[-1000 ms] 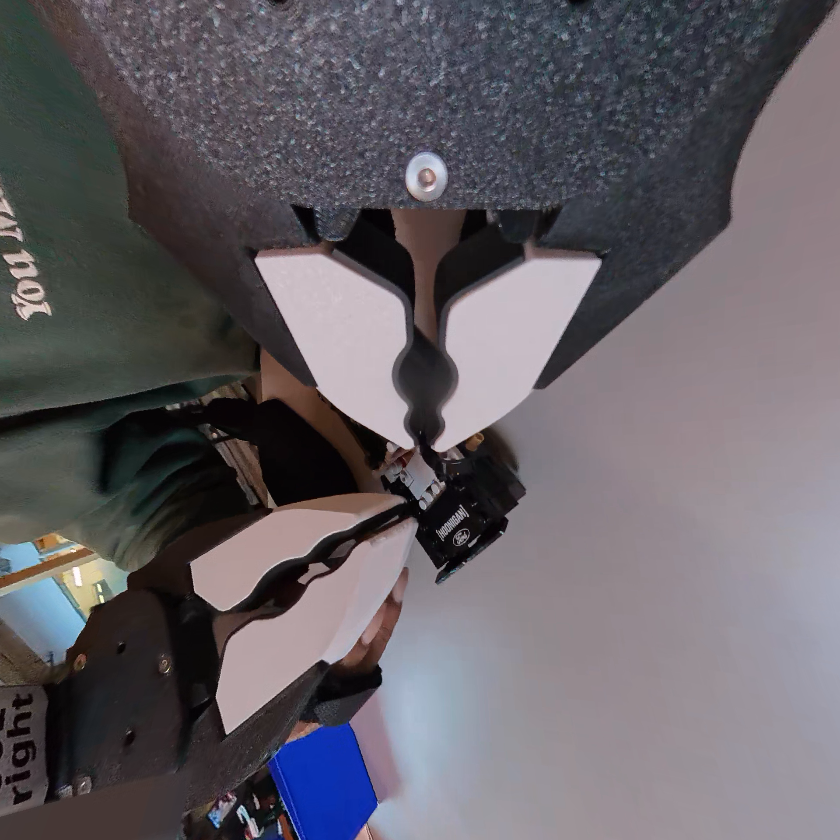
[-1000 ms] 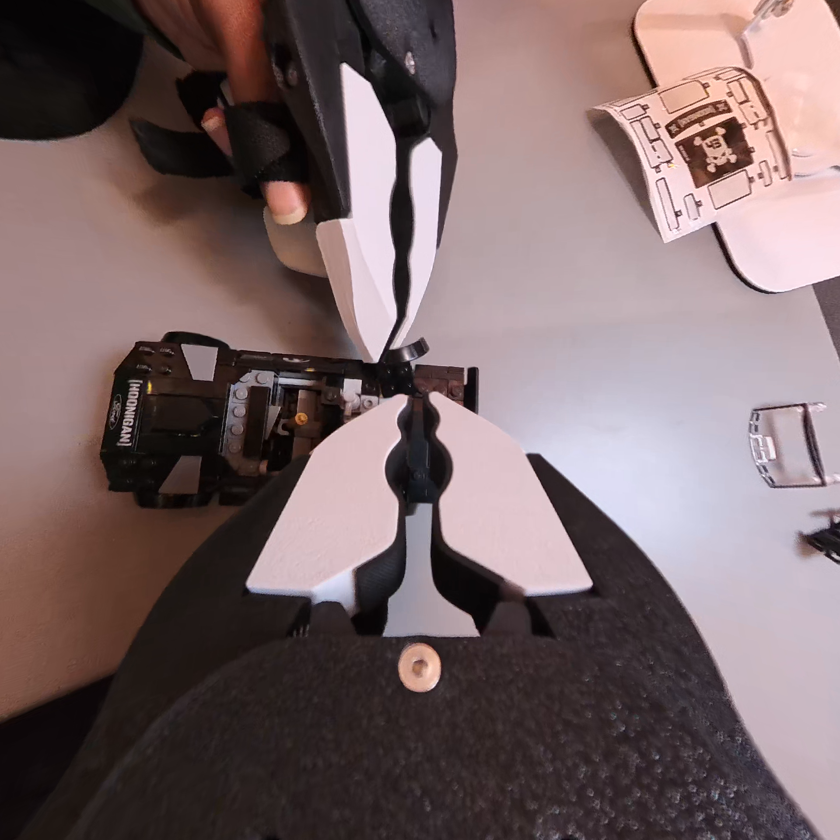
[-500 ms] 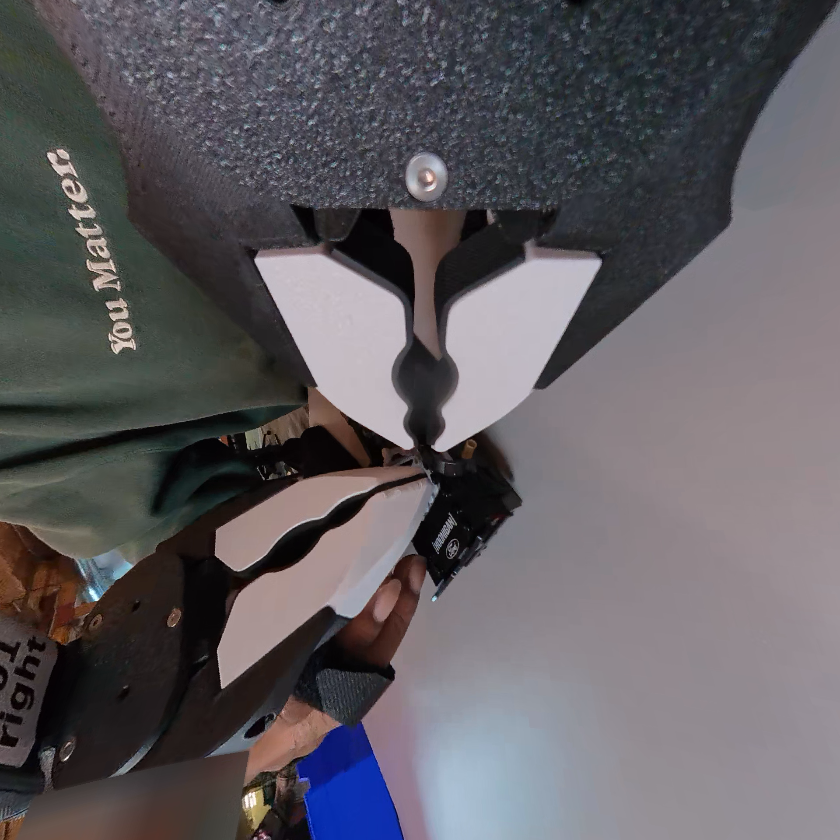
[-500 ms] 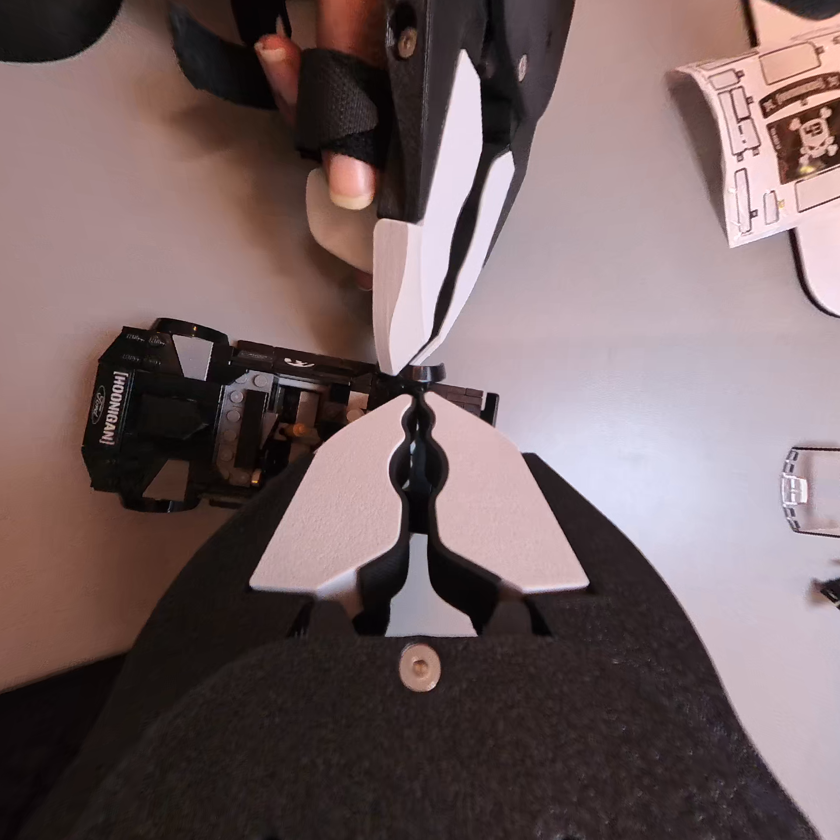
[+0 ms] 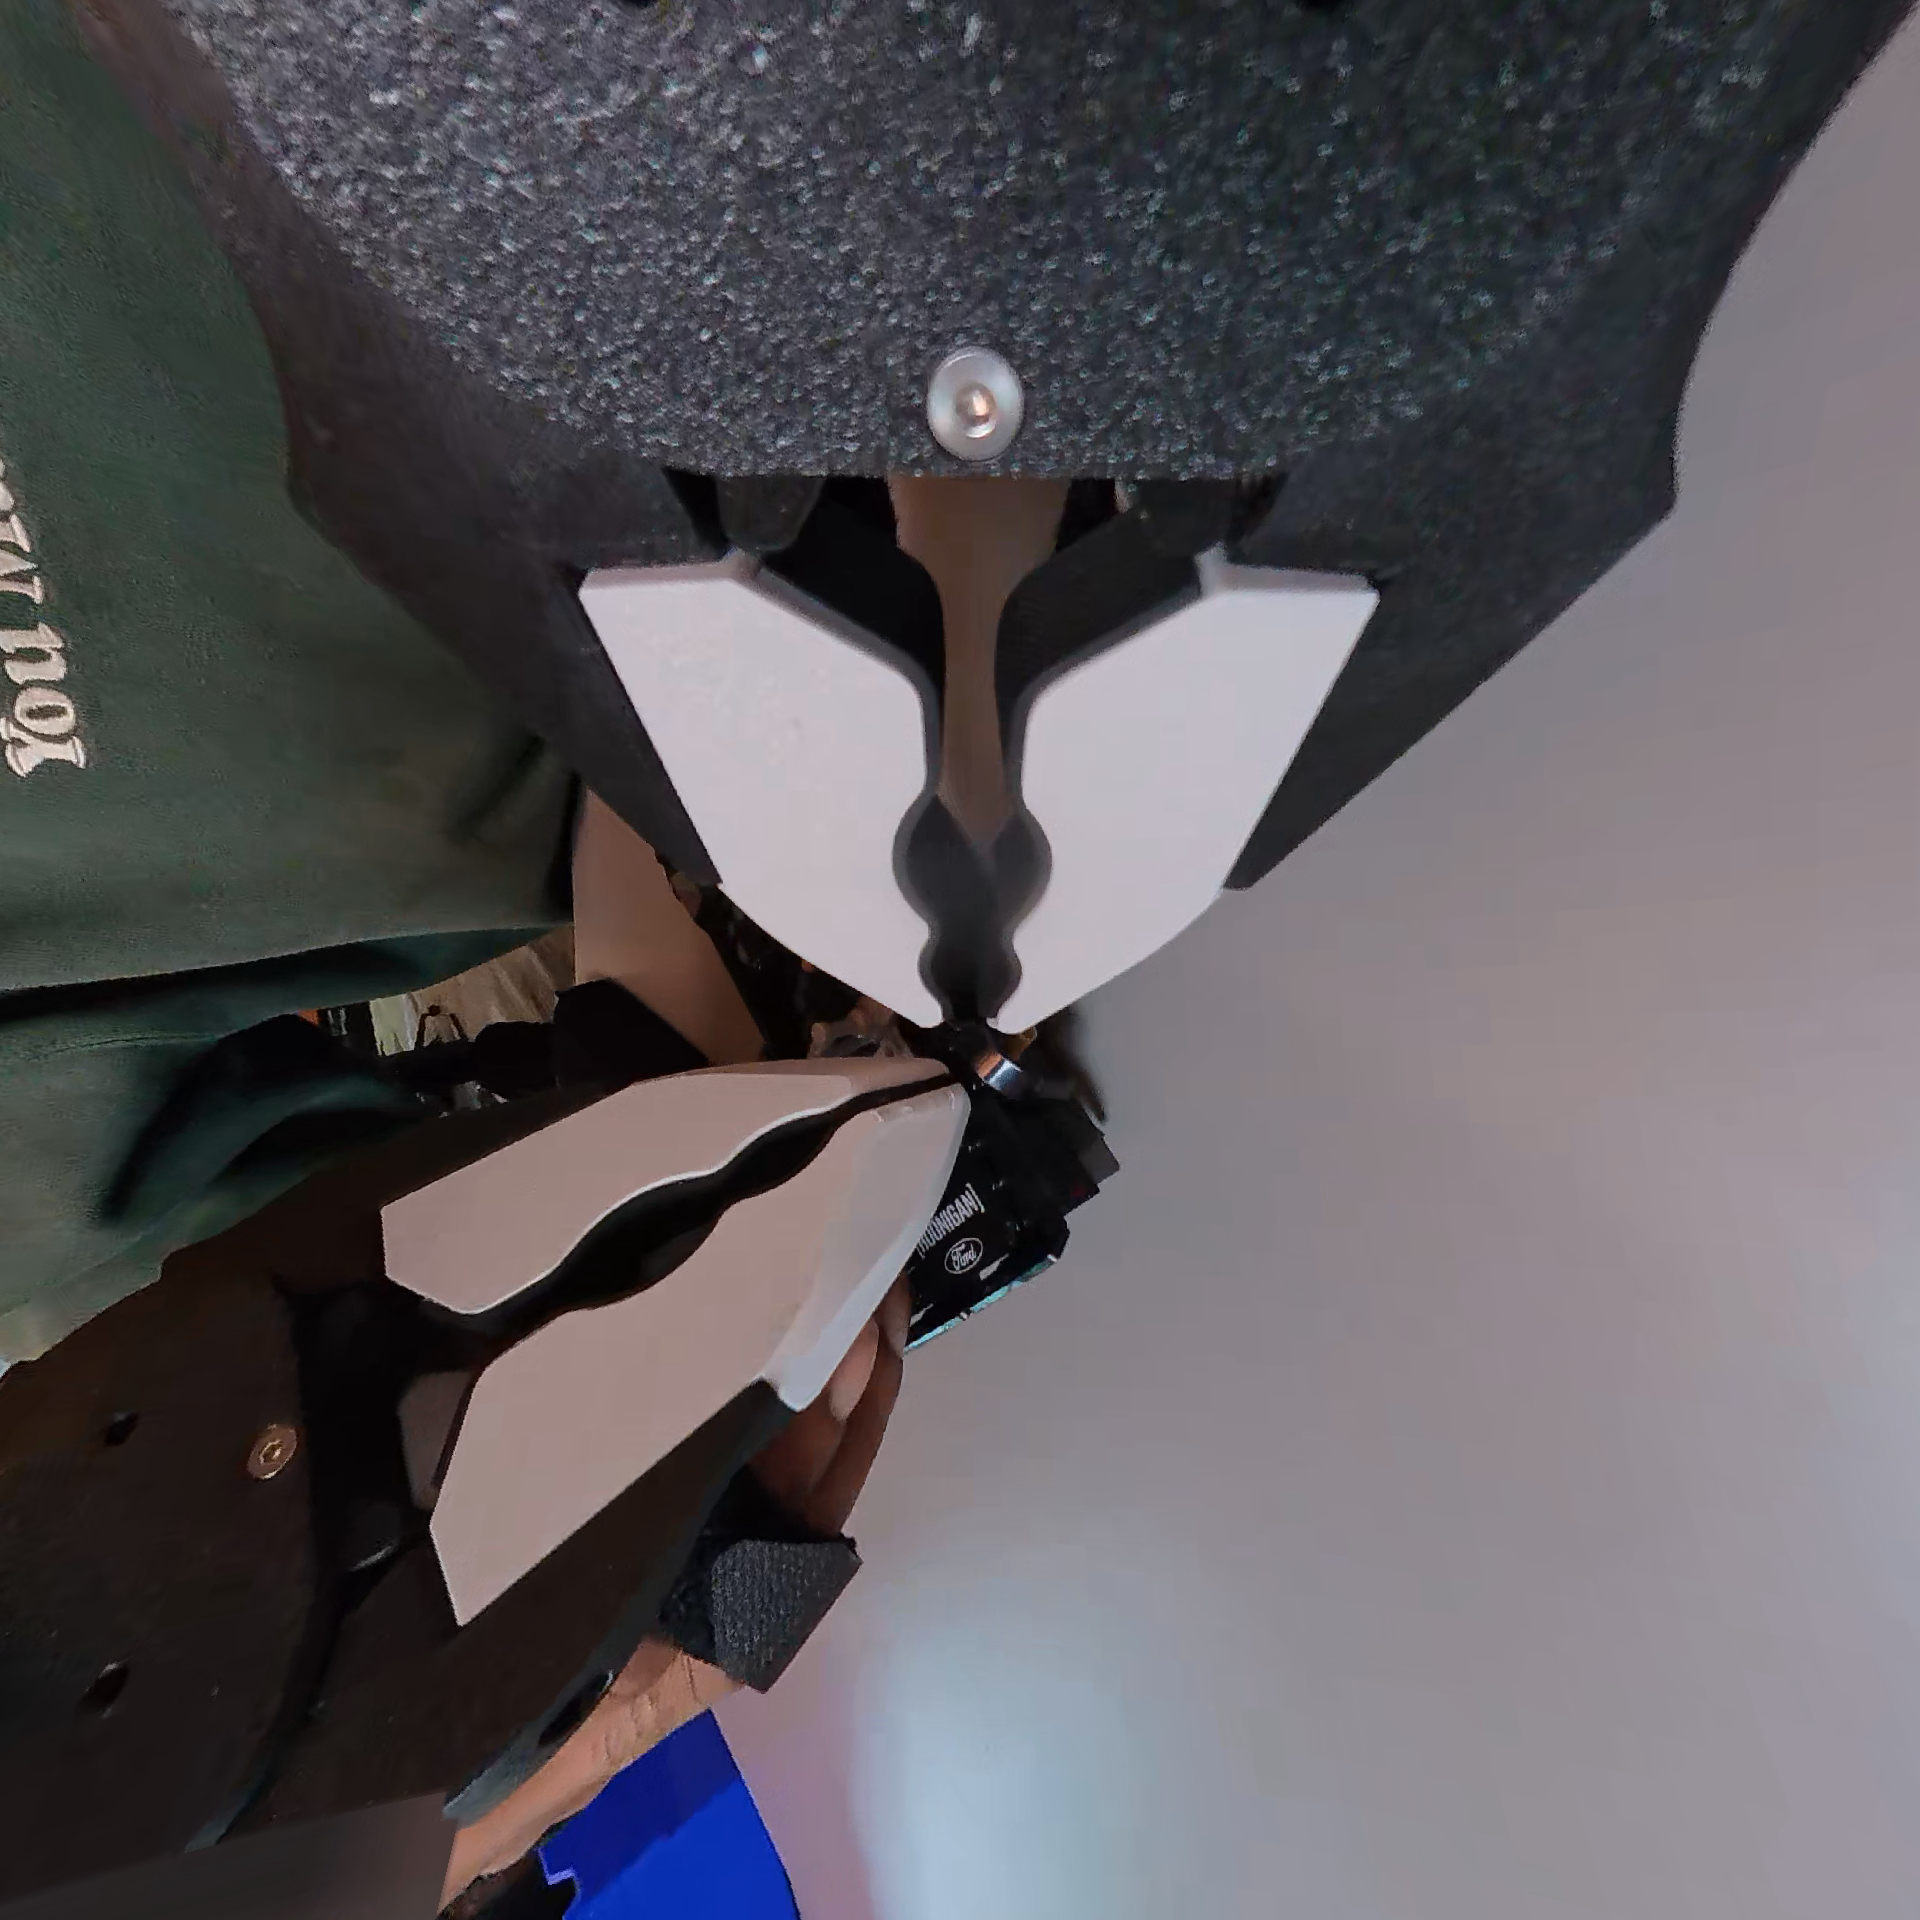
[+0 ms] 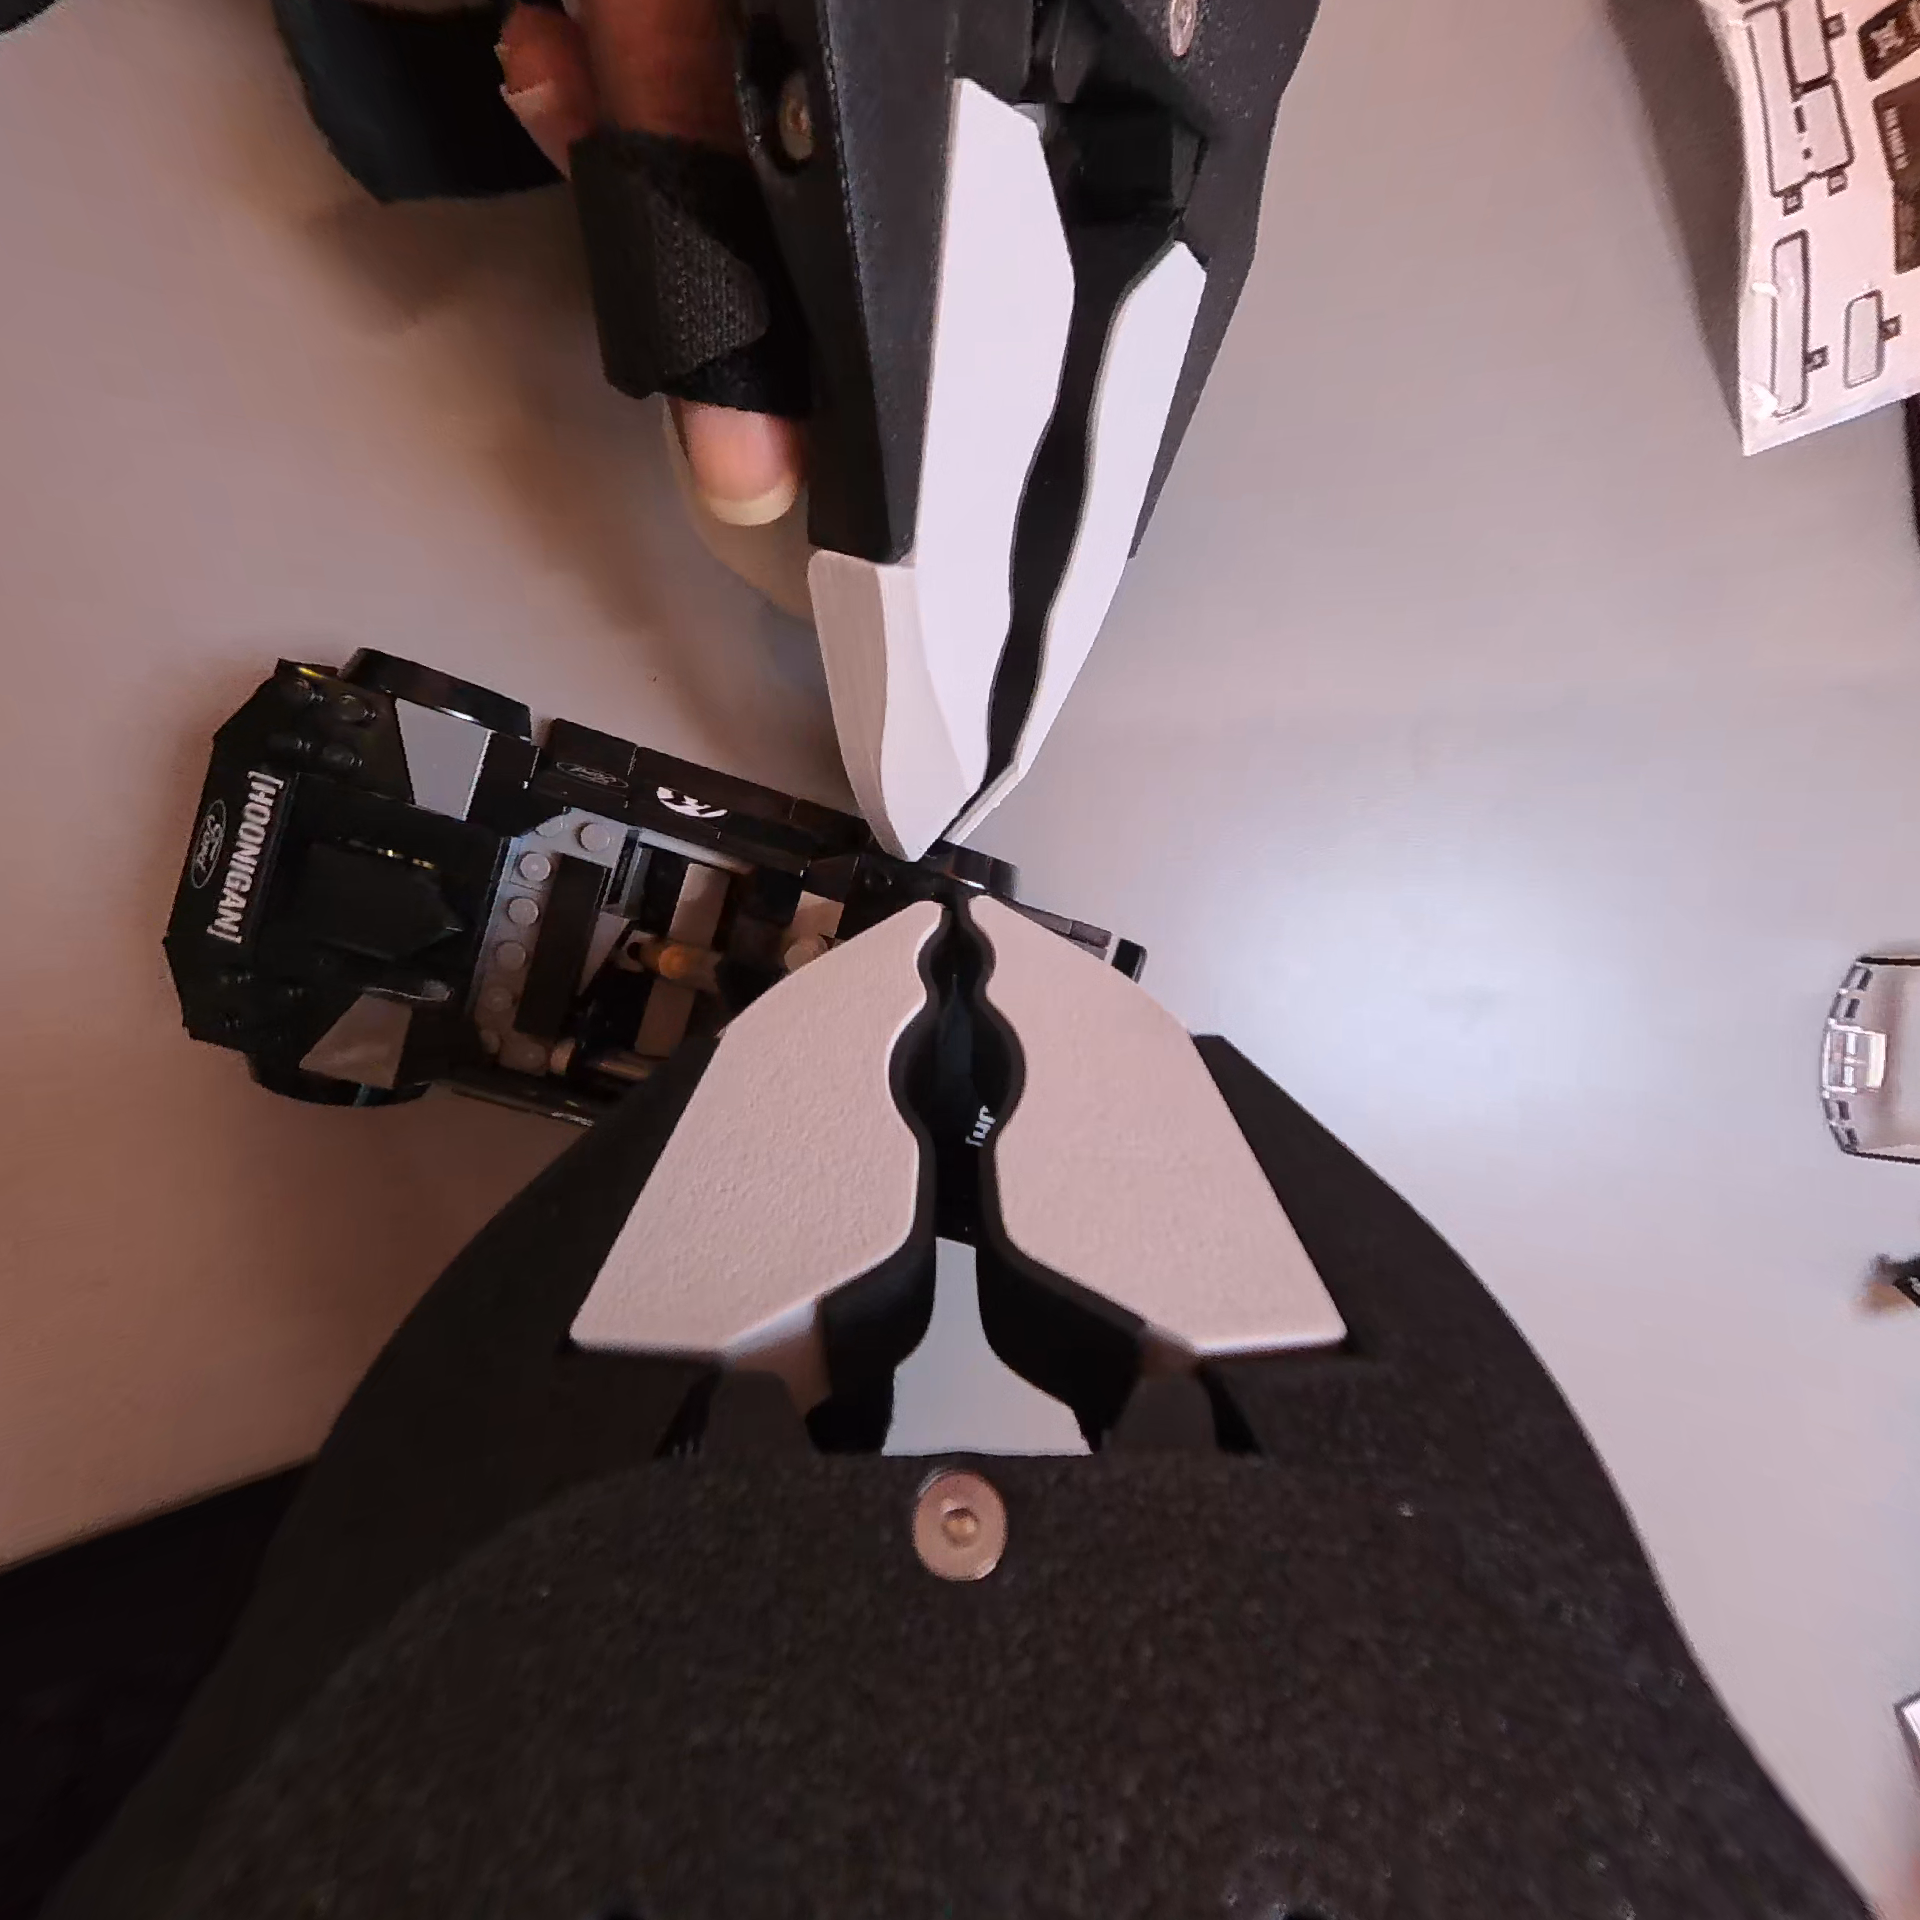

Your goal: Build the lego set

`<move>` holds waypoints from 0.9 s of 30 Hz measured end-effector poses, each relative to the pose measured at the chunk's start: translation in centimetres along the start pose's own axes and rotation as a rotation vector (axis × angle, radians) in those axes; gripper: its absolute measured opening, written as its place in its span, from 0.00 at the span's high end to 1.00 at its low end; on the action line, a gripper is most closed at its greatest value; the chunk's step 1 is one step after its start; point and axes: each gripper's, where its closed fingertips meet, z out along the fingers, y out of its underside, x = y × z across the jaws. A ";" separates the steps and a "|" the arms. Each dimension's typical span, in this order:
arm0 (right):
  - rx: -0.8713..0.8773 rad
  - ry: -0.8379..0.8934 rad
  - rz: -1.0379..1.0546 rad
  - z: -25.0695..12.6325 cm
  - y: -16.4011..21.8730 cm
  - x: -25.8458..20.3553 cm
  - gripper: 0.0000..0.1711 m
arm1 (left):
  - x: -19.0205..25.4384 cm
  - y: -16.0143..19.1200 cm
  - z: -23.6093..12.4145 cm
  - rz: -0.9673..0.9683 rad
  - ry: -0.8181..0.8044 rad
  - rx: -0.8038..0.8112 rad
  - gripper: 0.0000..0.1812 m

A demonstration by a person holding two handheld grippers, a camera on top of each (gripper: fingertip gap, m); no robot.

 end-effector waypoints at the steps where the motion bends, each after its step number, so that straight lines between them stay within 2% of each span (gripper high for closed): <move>1: 0.002 0.002 0.005 -0.1 0.0 0.0 1.00 | 0.0 0.0 0.0 -0.002 0.003 0.004 0.98; 8: 0.011 0.000 0.038 -0.7 0.0 -0.2 1.00 | 0.1 -0.1 0.1 0.010 0.004 0.007 0.98; 27: -0.136 0.024 0.107 -0.2 0.9 -0.6 1.00 | 0.1 0.2 0.4 0.055 -0.015 -0.001 0.97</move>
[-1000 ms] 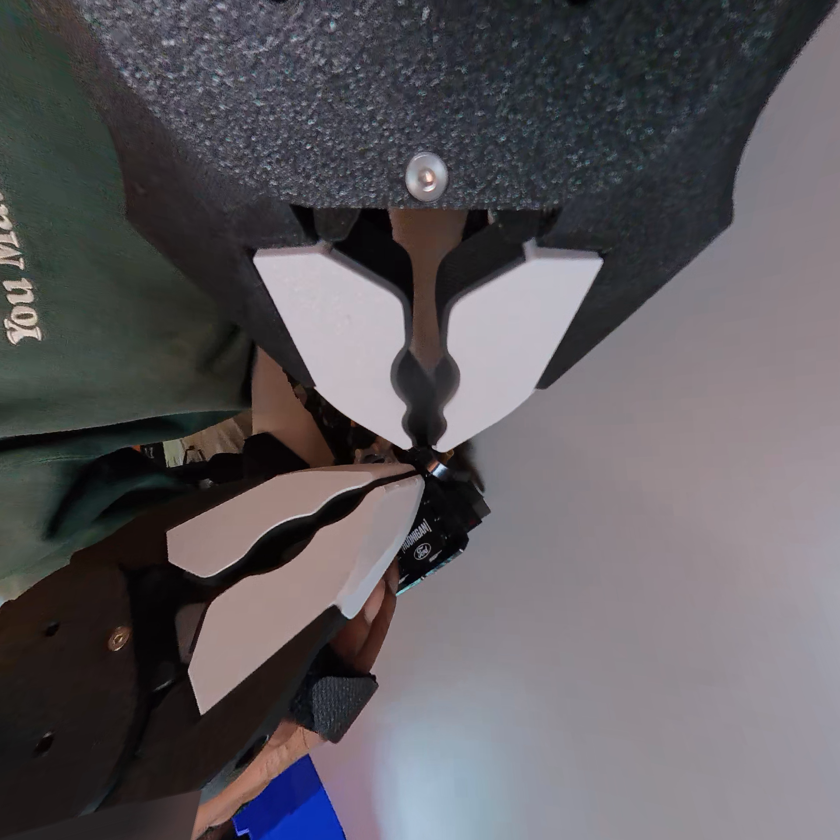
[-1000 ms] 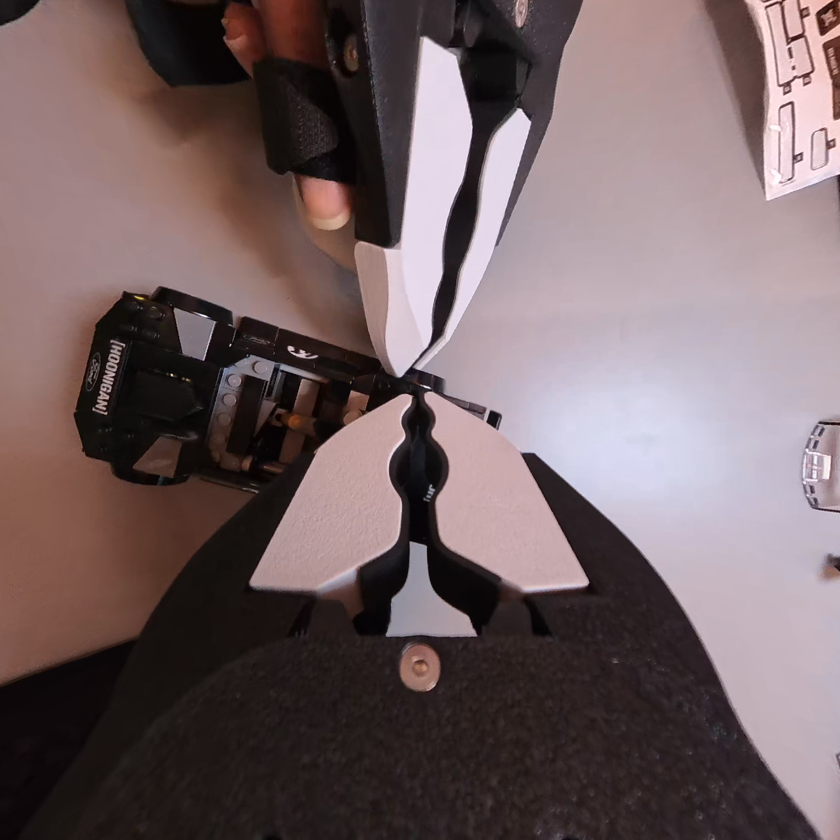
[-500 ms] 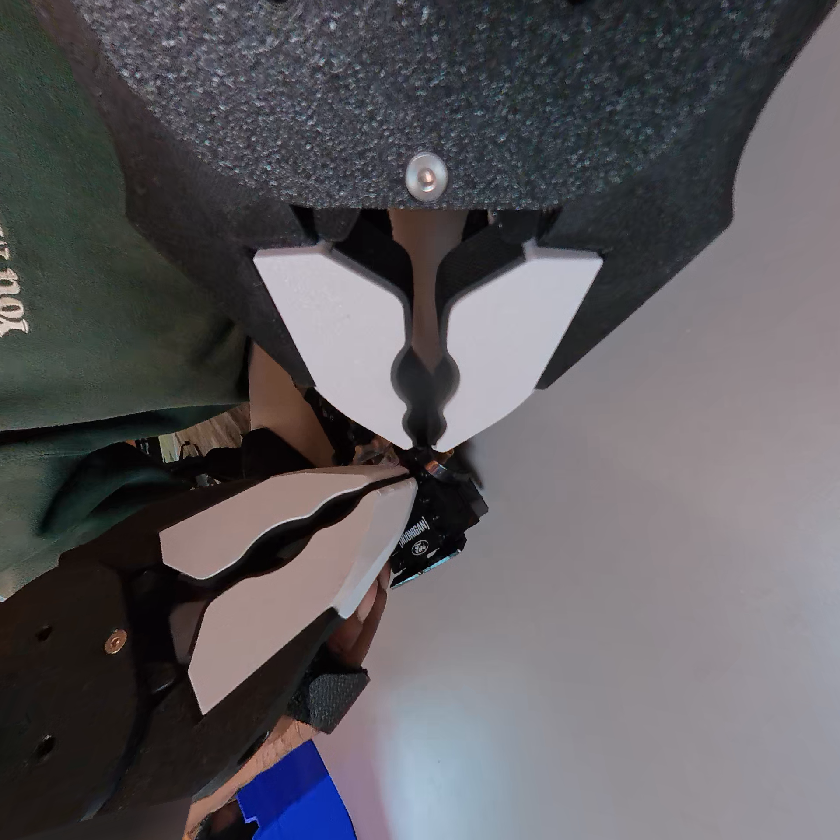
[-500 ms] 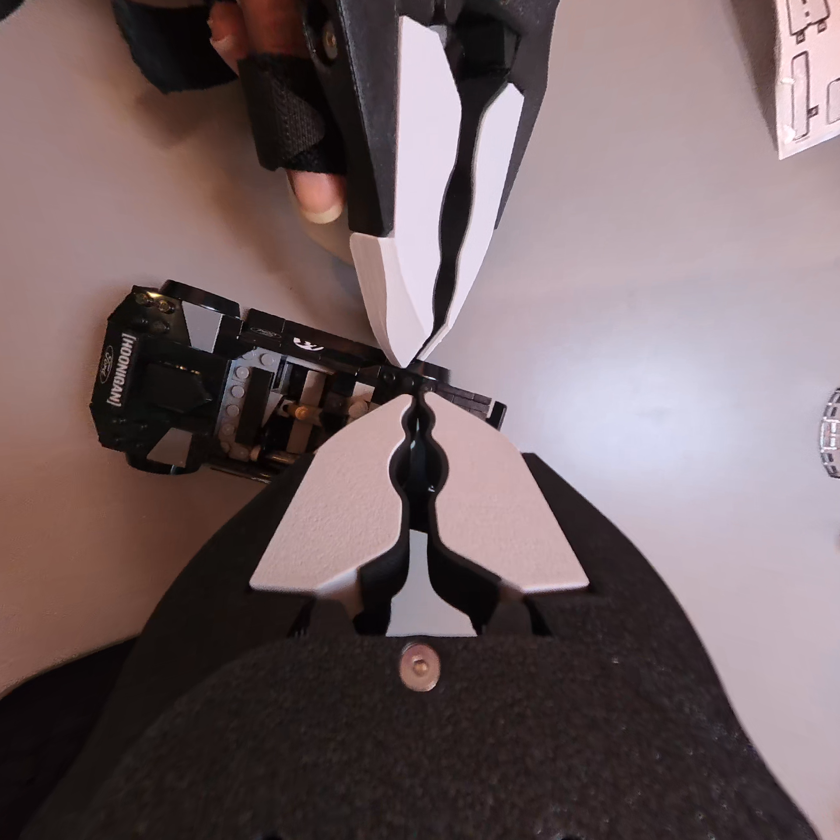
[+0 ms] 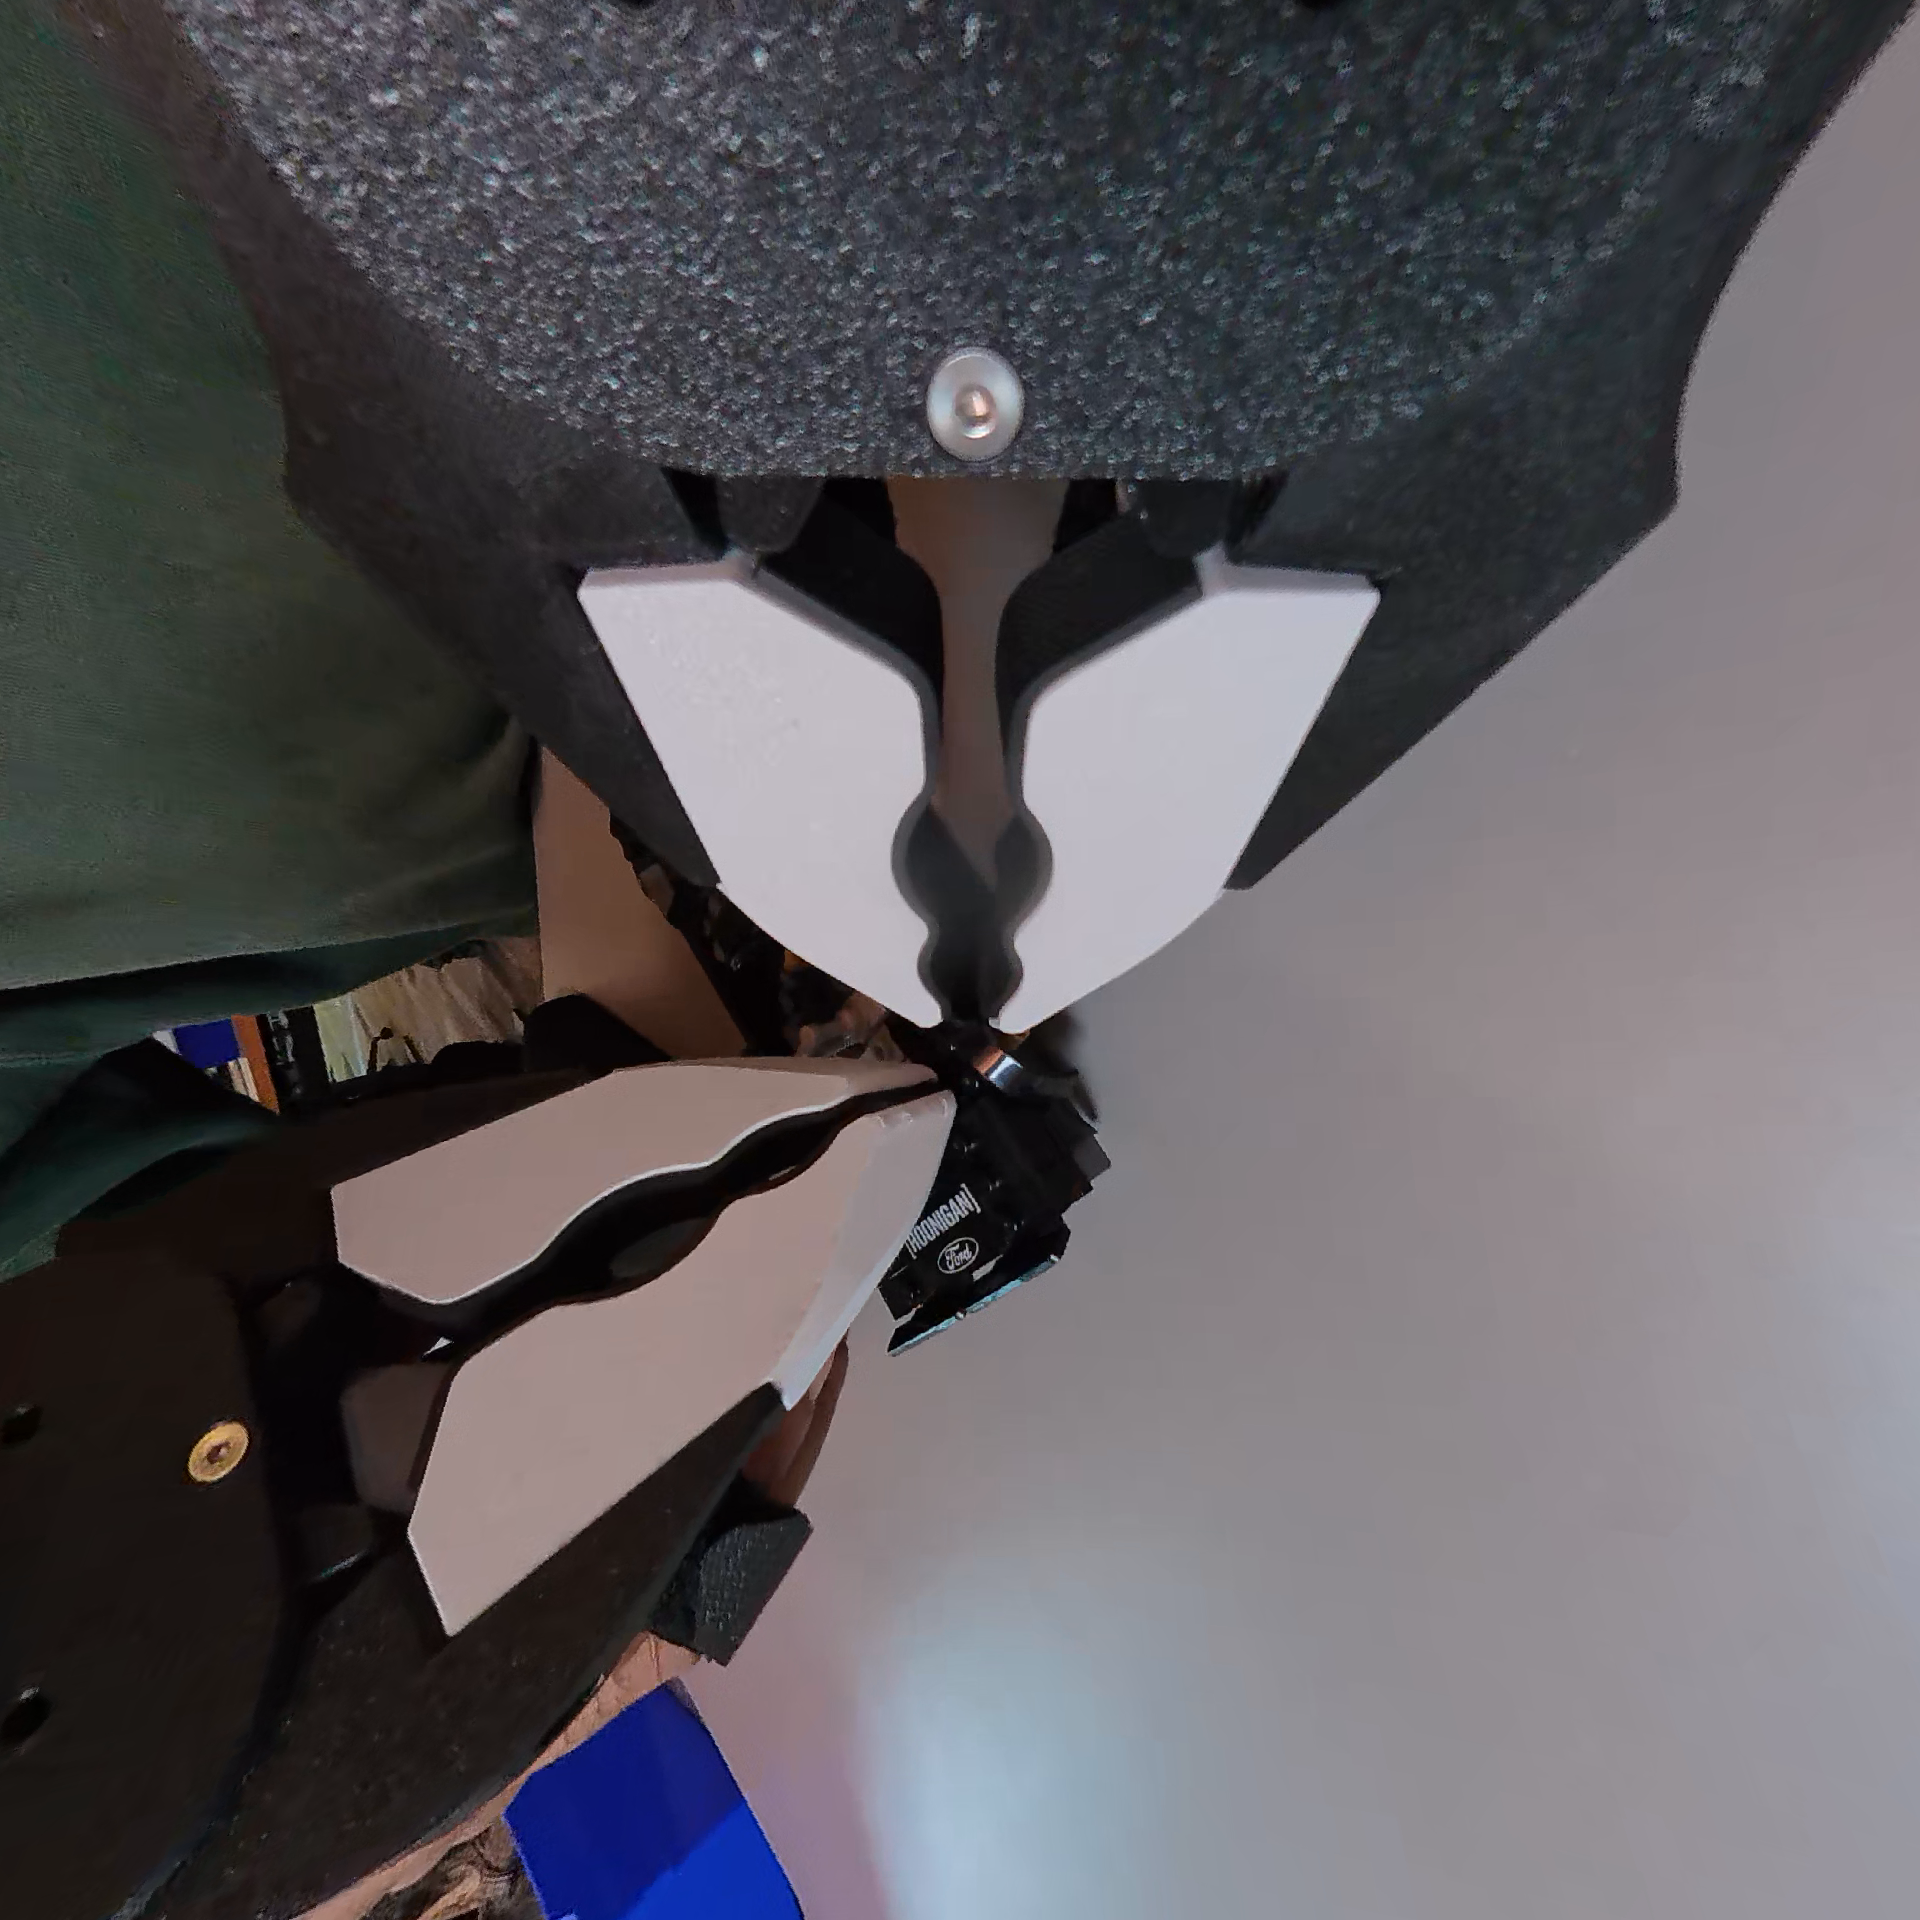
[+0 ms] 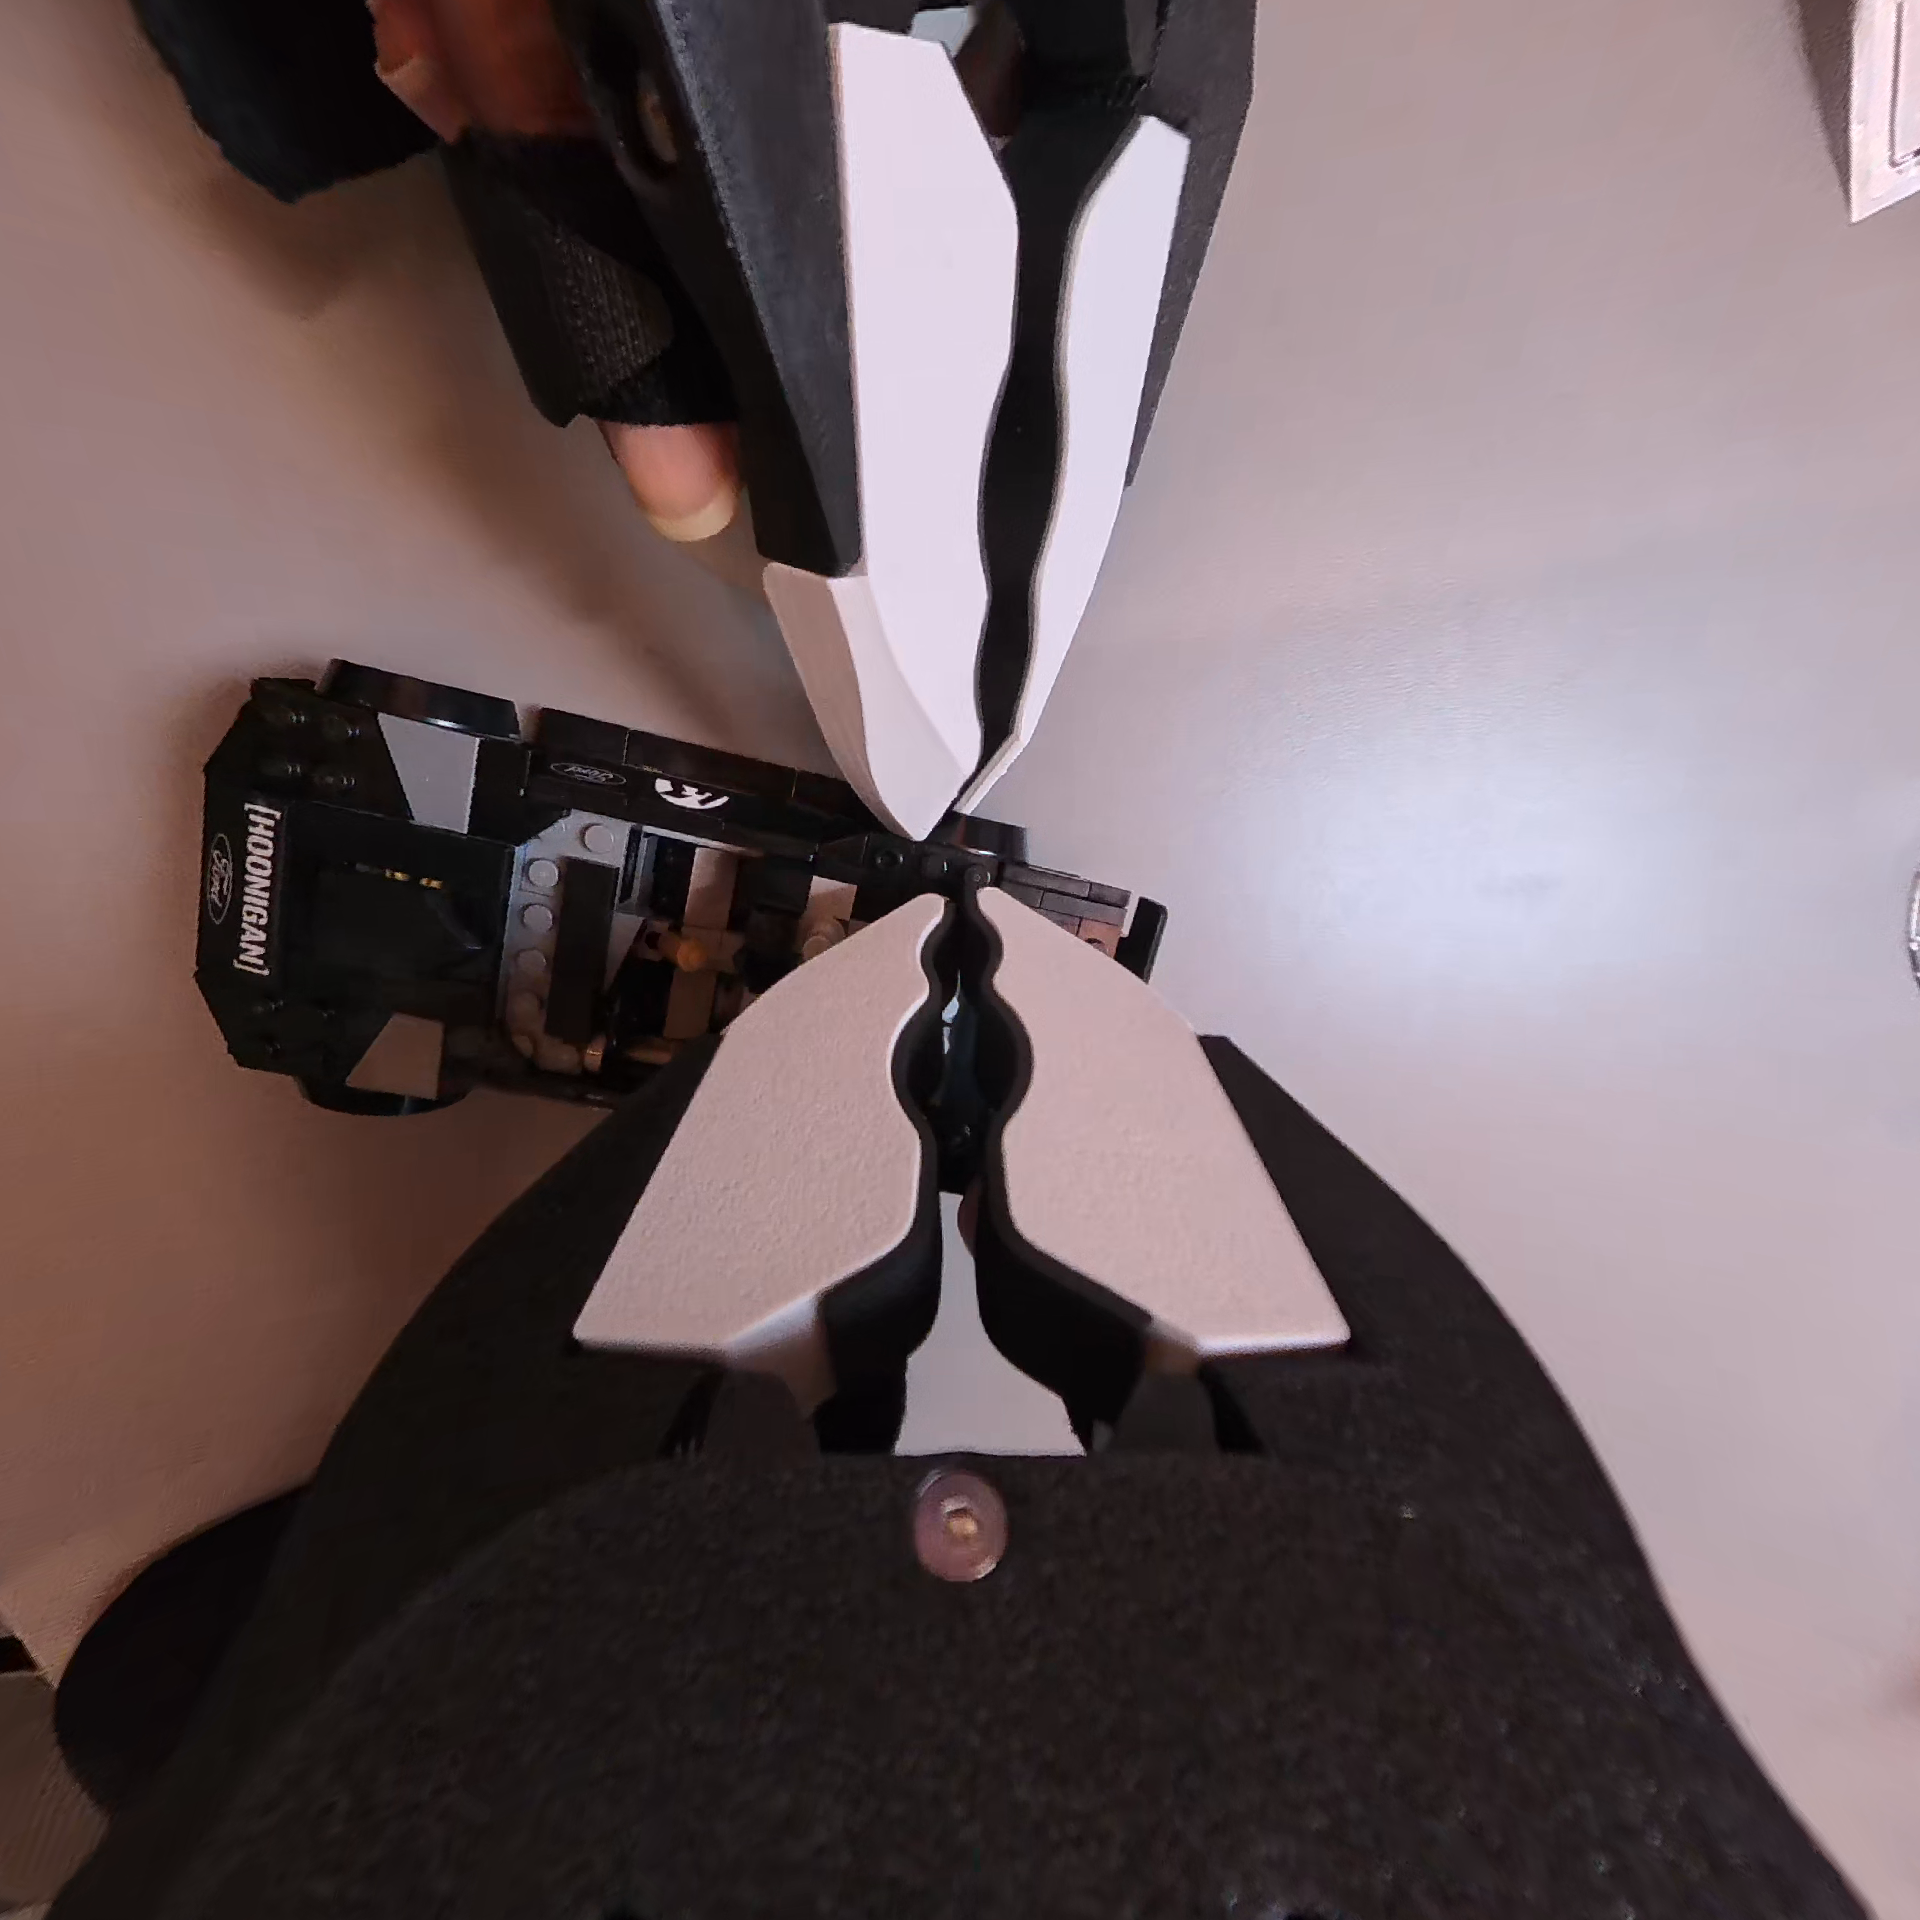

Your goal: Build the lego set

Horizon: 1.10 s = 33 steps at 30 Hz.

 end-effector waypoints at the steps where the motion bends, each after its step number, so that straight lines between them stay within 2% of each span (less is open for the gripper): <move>1: 0.002 -0.006 0.010 0.0 0.0 0.0 1.00 | 0.0 0.0 0.0 -0.001 0.001 0.001 0.97; 8: 0.020 0.012 0.048 0.0 0.0 0.0 1.00 | 0.0 -0.1 0.0 -0.003 0.008 0.004 0.97; 10: 0.050 0.026 0.067 -0.1 -0.1 0.1 1.00 | 0.2 -0.7 -0.4 0.003 0.010 0.038 0.92; 13: 0.232 0.020 0.182 -1.7 -0.7 0.2 1.00 | 0.7 -2.0 -2.4 0.021 -0.020 0.138 0.88; 16: 0.470 0.111 0.254 -5.0 -0.2 1.3 1.00 | 1.6 -1.7 -4.4 0.097 -0.106 0.196 0.86; 17: 0.528 0.137 0.265 -5.7 0.5 1.6 0.82 | 2.1 -1.1 -4.8 0.118 -0.132 0.202 0.84; 18: 0.555 0.137 0.279 -5.9 1.5 1.6 0.74 | 2.6 -0.4 -5.0 0.144 -0.166 0.197 0.82; 21: 0.590 0.081 0.332 -5.3 4.0 1.1 0.64 | 3.9 2.9 -4.5 0.244 -0.296 0.124 0.73; 24: 0.564 0.046 0.306 -3.6 4.9 0.5 0.60 | 5.4 5.7 -2.6 0.300 -0.382 0.058 0.56; 25: 0.554 0.034 0.297 -3.0 4.9 0.4 0.59 | 5.8 6.4 -1.7 0.308 -0.396 0.037 0.49; 27: 0.545 -0.007 0.299 -2.1 4.3 0.2 0.59 | 6.0 7.2 -0.2 0.340 -0.440 0.015 0.44; 29: 0.523 -0.050 0.316 -1.5 4.0 0.1 0.61 | 5.7 7.2 0.7 0.365 -0.475 0.001 0.45; 31: 0.526 -0.061 0.356 -1.6 3.9 0.1 0.67 | 4.5 7.0 0.5 0.409 -0.538 -0.027 0.47; 33: 0.509 -0.036 0.377 -1.7 4.3 -0.1 0.68 | 4.2 6.9 0.1 0.403 -0.499 -0.038 0.49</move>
